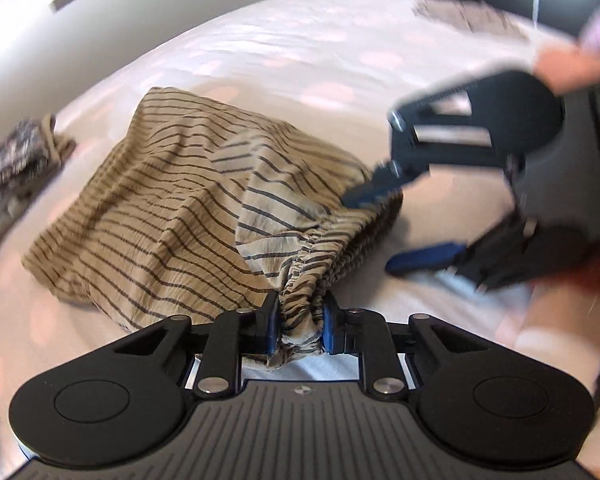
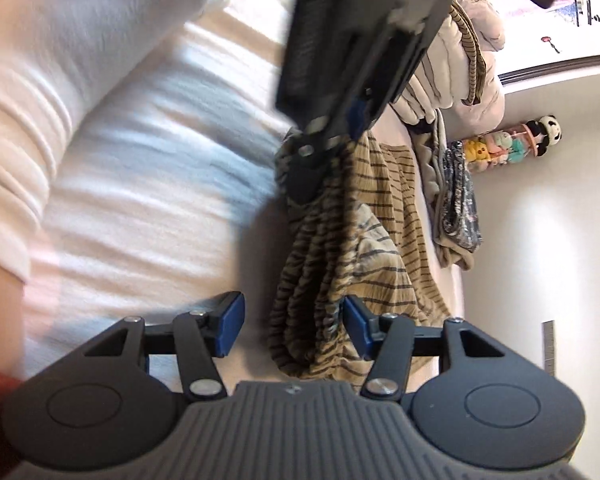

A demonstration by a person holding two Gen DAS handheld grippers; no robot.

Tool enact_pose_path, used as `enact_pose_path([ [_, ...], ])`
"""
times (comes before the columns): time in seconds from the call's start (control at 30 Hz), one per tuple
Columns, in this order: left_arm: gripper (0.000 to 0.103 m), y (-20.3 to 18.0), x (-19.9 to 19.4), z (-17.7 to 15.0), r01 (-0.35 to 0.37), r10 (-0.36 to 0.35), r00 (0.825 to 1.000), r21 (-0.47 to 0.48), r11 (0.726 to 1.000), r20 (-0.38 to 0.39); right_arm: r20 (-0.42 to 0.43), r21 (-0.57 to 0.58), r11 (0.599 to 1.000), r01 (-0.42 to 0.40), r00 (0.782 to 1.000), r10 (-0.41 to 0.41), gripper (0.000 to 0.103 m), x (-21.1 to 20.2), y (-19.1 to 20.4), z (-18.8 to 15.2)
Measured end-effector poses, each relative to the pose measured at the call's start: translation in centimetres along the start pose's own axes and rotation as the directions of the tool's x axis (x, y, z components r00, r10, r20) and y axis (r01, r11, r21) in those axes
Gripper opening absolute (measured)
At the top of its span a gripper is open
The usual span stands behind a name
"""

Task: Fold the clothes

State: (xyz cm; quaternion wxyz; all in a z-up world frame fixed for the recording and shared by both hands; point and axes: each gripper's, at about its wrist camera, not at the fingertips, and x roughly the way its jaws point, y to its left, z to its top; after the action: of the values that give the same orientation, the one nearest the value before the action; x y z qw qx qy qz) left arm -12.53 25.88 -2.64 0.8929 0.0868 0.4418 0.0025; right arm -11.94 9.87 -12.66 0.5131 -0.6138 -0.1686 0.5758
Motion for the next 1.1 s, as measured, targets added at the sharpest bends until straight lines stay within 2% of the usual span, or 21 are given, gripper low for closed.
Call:
enact_pose_path([
  [0.03, 0.018, 0.6, -0.2, 0.1, 0.018, -0.018, 1.0, -0.038, 0.999, 0.011, -0.008, -0.013, 1.0, 0.018, 1.0, -0.018, 0.06, 0.2, 0.1, 0.0],
  [0.1, 0.018, 1.2, -0.9, 0.1, 0.058, -0.055, 0.998, -0.116, 0.992, 0.03, -0.024, -0.035, 0.998, 0.059, 0.998, -0.06, 0.07, 0.4, 0.4, 0.1],
  [0.23, 0.018, 1.9, -2.0, -0.5, 0.115, -0.103, 0.993, -0.241, 0.964, 0.062, -0.047, -0.062, 0.991, 0.115, 0.992, -0.118, 0.078, 0.8, 0.5, 0.2],
  [0.33, 0.018, 3.4, -2.0, -0.9, 0.17, -0.149, 0.985, -0.334, 0.927, 0.087, -0.062, -0.058, 0.986, 0.156, 0.985, -0.159, 0.078, 0.9, 0.2, 0.1],
  [0.47, 0.018, 4.7, -1.7, -1.1, 0.216, -0.185, 0.976, -0.397, 0.892, 0.116, -0.044, -0.063, 0.969, 0.239, 0.969, -0.242, 0.077, 0.6, 0.0, 0.1],
  [0.53, 0.018, 5.1, -1.3, -1.1, 0.23, -0.196, 0.973, -0.418, 0.879, 0.123, -0.046, -0.068, 0.966, 0.249, 0.966, -0.253, 0.076, 0.6, 0.0, 0.1],
  [0.57, 0.018, 5.2, -1.4, -1.2, 0.237, -0.201, 0.971, -0.433, 0.87, 0.128, -0.05, -0.07, 0.965, 0.252, 0.966, -0.255, 0.072, 0.7, -0.1, 0.1],
  [0.63, 0.018, 5.5, -1.4, -1.4, 0.242, -0.205, 0.97, -0.451, 0.859, 0.131, -0.065, -0.065, 0.963, 0.263, 0.962, -0.267, 0.054, 0.7, -0.3, 0.0],
  [0.67, 0.018, 5.6, -1.4, -1.5, 0.244, -0.206, 0.97, -0.458, 0.855, 0.132, -0.068, -0.06, 0.962, 0.268, 0.96, -0.272, 0.04, 0.7, -0.5, 0.0],
  [0.7, 0.018, 5.5, -1.5, -1.5, 0.24, -0.204, 0.971, -0.457, 0.856, 0.129, -0.064, -0.054, 0.961, 0.27, 0.96, -0.273, 0.034, 0.6, -0.6, -0.1],
  [0.77, 0.018, 5.1, -1.5, -1.5, 0.222, -0.191, 0.975, -0.444, 0.868, 0.115, -0.056, -0.043, 0.961, 0.275, 0.959, -0.277, 0.032, 0.3, -0.9, -0.1],
  [0.8, 0.018, 4.9, -1.6, -1.4, 0.21, -0.181, 0.978, -0.431, 0.878, 0.106, -0.052, -0.035, 0.962, 0.272, 0.96, -0.273, 0.027, 0.1, -1.1, -0.1],
  [0.9, 0.018, 4.1, -1.9, -0.9, 0.172, -0.152, 0.985, -0.372, 0.912, 0.083, -0.049, 0.014, 0.972, 0.234, 0.971, -0.233, 0.024, -0.9, -2.0, -0.5],
  [1.03, 0.018, 2.5, -2.7, 0.1, 0.104, -0.101, 0.995, -0.225, 0.969, 0.027, -0.048, 0.154, 0.982, 0.111, 0.993, -0.105, 0.02, -3.0, -4.9, -0.7],
  [1.1, 0.018, 1.5, -3.3, 0.5, 0.073, -0.073, 0.997, -0.145, 0.987, 0.004, -0.042, 0.228, 0.973, 0.038, 0.999, -0.029, 0.019, -4.4, -6.6, -0.4],
])
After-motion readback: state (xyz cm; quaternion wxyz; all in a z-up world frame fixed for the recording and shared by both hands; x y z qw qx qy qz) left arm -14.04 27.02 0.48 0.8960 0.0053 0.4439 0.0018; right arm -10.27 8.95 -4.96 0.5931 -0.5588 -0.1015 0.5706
